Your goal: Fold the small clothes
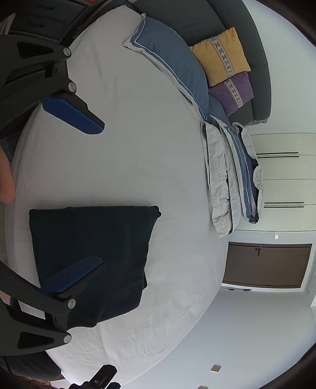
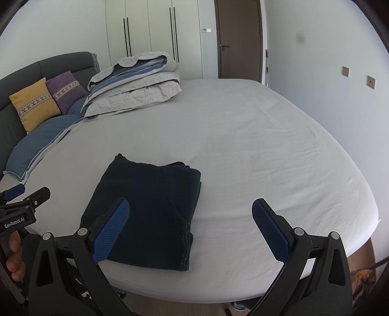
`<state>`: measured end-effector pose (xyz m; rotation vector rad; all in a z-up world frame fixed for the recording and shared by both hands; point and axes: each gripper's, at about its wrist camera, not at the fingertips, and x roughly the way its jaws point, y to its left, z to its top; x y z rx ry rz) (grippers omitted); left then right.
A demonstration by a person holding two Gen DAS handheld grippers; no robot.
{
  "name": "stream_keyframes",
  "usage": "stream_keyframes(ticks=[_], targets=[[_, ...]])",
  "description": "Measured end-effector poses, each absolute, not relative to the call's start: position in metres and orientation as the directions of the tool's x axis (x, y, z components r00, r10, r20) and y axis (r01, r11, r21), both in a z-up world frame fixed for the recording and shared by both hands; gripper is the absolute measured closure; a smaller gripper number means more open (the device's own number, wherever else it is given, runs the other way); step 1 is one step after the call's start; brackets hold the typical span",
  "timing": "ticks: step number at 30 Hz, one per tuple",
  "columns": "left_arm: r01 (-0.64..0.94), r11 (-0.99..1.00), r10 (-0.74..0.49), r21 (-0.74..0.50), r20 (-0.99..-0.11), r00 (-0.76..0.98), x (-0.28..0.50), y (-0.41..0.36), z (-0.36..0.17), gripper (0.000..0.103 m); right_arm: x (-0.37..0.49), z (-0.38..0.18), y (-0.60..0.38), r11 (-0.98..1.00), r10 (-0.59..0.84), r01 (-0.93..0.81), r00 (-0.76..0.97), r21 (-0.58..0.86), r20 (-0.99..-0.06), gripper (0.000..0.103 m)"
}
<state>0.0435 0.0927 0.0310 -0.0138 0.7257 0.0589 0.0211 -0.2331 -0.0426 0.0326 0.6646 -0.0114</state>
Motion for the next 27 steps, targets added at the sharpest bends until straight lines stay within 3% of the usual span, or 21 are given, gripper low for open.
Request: stream_keyframes(ticks=[8, 27], targets=[[-0.052, 0.999, 0.037, 0.0, -0.686, 0.726, 0.048, 0.094, 0.019, 0.0, 0.033, -0.07, -0.232, 0.999, -0.04, 0.043, 0.729, -0.012, -0.683, 0.0], [-0.045, 0.999, 0.041, 0.013, -0.699, 0.714, 0.05, 0.092, 0.014, 0.0, 0.038, -0.082, -0.215, 1.0, -0.023, 0.01, 0.709, -0.023, -0.705, 0.0]])
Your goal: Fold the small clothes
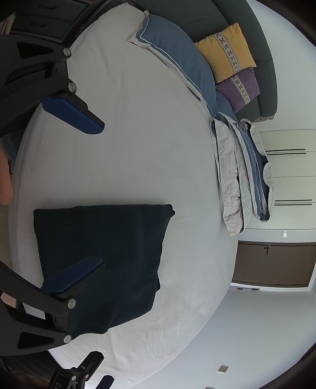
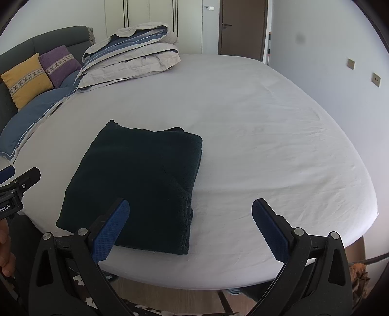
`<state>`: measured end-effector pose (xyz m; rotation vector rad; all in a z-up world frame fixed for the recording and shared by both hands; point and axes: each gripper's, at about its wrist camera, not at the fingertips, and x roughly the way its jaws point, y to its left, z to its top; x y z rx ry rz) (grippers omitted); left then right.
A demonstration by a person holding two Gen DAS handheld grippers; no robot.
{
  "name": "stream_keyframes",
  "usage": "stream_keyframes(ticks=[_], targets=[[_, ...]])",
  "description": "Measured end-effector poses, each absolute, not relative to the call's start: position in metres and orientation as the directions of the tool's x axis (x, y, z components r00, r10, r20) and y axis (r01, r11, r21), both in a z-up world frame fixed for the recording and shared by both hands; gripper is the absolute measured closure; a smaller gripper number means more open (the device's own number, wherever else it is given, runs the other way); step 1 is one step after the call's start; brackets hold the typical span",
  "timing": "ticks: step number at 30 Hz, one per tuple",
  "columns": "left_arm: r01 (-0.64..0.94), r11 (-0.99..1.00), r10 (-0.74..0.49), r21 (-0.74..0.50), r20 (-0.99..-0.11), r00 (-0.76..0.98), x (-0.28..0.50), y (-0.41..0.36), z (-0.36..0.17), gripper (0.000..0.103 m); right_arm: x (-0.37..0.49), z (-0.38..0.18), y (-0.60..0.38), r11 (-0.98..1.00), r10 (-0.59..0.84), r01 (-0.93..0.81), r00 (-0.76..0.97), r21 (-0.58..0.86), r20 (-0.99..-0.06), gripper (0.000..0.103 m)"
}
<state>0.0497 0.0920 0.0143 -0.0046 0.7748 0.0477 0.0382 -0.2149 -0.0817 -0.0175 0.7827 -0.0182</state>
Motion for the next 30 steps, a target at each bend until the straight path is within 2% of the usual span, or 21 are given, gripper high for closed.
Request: stream_keyframes(ticks=[30], targets=[[-0.042, 0.999, 0.041, 0.016, -0.705, 0.708, 0.049, 0.0912, 0.0107, 0.0, 0.0353, -0.0845, -0.2055, 1.0, -0.009, -0.005, 0.701, -0.018, -0.713, 0.0]])
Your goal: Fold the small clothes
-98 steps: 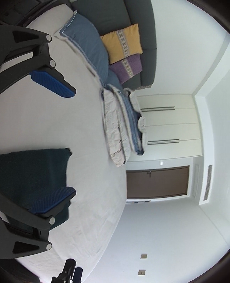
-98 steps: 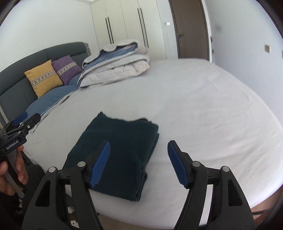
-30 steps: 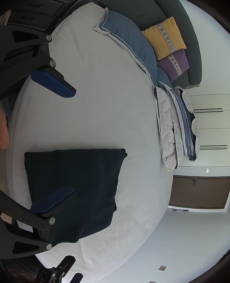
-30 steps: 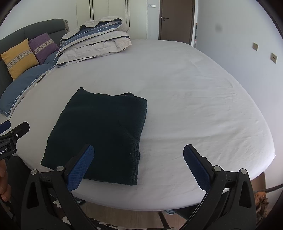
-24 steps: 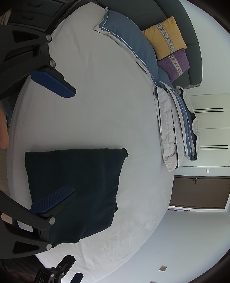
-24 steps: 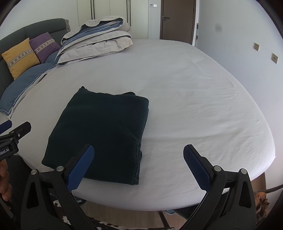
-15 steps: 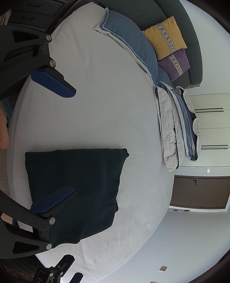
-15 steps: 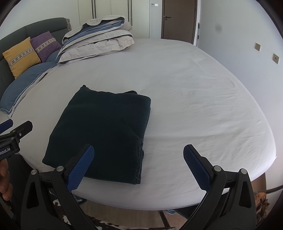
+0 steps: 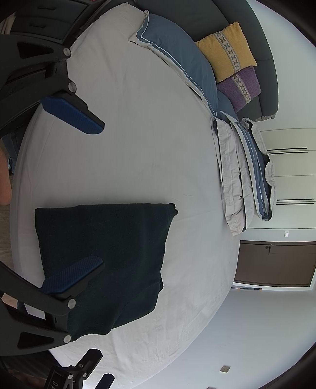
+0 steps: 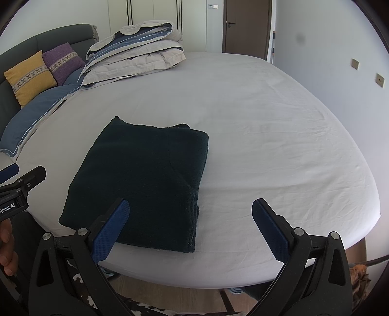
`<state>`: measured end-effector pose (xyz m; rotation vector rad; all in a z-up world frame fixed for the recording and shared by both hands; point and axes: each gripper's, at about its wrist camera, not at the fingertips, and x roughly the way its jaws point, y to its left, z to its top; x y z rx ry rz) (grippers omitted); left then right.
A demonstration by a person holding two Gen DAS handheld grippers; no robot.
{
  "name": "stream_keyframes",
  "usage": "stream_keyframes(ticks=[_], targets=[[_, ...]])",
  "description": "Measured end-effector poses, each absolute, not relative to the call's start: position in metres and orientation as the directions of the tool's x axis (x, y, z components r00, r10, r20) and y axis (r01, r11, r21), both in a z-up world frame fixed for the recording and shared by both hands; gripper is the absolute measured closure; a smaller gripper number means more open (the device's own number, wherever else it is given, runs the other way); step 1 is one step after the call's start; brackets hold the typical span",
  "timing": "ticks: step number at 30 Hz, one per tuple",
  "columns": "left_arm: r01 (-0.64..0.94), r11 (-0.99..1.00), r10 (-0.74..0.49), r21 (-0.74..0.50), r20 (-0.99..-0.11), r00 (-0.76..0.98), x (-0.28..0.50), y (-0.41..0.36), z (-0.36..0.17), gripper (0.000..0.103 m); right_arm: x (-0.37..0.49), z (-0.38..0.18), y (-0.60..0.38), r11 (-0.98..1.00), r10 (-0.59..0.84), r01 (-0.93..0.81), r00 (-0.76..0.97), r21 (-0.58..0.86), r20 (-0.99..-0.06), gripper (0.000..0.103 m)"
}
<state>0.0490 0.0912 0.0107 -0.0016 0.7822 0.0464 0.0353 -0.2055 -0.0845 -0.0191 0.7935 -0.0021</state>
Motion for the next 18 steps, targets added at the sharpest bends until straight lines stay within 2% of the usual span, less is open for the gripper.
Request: stream_keyframes(ticks=[18], targets=[[-0.042, 0.999, 0.041, 0.016, -0.705, 0.708, 0.0492, 0.0912, 0.0109, 0.0, 0.0343, -0.0849, -0.2026, 1.0, -0.005, -0.01, 0.7, -0.017, -0.714, 0.0]])
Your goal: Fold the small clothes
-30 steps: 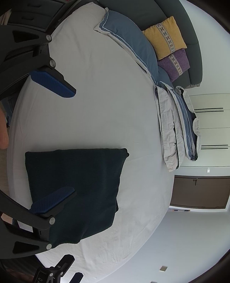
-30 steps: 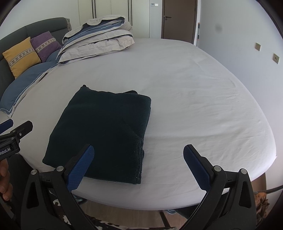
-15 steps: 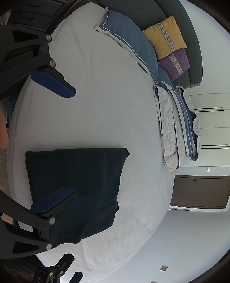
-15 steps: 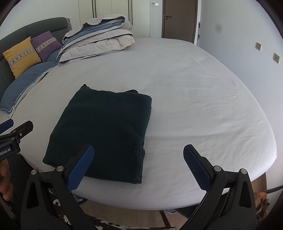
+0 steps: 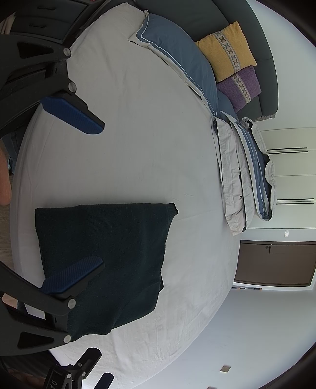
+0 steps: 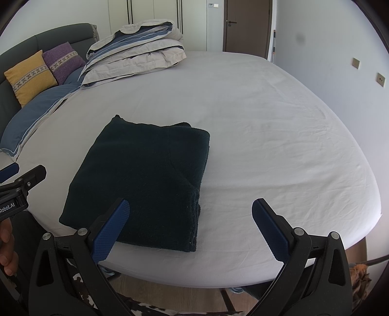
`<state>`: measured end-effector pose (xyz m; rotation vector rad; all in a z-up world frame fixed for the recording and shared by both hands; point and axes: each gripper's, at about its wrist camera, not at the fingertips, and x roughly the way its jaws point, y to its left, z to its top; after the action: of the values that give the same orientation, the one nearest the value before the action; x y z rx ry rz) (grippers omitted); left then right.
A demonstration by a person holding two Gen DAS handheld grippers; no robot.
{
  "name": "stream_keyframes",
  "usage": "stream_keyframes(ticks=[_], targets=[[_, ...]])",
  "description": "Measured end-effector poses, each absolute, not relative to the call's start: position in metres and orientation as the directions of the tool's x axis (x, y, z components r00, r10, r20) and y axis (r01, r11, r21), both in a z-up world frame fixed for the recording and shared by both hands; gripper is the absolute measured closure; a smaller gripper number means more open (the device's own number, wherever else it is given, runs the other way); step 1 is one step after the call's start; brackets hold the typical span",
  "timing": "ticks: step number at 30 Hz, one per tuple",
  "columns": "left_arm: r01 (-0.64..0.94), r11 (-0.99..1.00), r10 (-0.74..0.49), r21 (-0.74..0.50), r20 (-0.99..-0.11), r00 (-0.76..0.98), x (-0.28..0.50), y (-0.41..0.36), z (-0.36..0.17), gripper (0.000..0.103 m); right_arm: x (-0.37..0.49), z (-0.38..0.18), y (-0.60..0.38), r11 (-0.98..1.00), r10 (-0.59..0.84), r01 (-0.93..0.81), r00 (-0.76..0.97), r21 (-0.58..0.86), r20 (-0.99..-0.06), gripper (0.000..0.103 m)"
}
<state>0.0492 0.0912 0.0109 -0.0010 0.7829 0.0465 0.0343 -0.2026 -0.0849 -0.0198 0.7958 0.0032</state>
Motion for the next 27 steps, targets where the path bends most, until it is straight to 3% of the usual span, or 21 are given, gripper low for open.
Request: stream_keyframes(ticks=[27], targets=[[-0.037, 0.999, 0.039, 0.018, -0.707, 0.706, 0.0515, 0.0893, 0.0076, 0.0, 0.0345, -0.0852, -0.2038, 1.0, -0.002, -0.011, 0.698, -0.014, -0.716, 0.0]])
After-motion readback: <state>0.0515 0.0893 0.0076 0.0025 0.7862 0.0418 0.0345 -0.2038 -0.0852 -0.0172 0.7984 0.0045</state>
